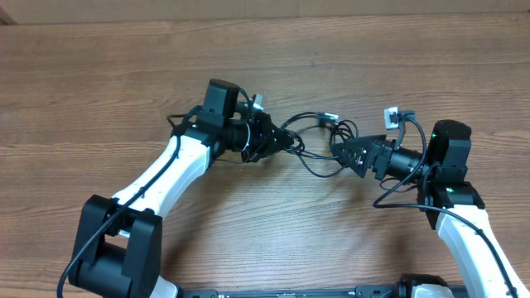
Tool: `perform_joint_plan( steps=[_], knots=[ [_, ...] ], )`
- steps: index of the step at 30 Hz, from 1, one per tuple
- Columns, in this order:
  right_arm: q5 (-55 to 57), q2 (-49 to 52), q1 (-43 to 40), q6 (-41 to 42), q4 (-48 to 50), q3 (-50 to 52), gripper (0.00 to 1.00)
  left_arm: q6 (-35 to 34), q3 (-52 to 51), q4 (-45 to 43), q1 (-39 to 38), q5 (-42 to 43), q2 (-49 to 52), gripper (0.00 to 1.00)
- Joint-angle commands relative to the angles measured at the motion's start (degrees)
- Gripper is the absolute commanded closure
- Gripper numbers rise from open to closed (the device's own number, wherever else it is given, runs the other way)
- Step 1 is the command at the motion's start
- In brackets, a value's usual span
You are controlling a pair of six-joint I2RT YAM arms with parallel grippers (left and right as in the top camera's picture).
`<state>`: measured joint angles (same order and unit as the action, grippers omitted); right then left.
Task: Untangle cables
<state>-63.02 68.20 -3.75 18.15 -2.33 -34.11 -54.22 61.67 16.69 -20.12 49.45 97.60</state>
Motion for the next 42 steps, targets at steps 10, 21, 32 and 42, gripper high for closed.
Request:
perform_joint_plan(
  steps=[10, 21, 32, 42],
  knots=[
    [7.1, -0.3, -0.1, -1.7, -8.4, -0.4, 0.0, 5.0, 1.1, 2.8, 3.4, 2.9, -1.6, 0.96],
    [12.0, -0.3, -0.1, 1.5, -9.0, -0.4, 0.0, 33.9, 1.1, 6.3, 5.2, 7.0, -1.6, 0.96],
    [6.6, -0.3, -0.1, -11.5, -7.2, -0.4, 0.0, 65.5, 1.1, 16.9, 2.7, 4.1, -1.6, 0.96],
    [-2.8, -0.3, 0.1, -12.7, -2.9, -0.4, 0.0, 72.9, 1.1, 5.2, -2.8, 4.7, -1.6, 0.96]
  ],
)
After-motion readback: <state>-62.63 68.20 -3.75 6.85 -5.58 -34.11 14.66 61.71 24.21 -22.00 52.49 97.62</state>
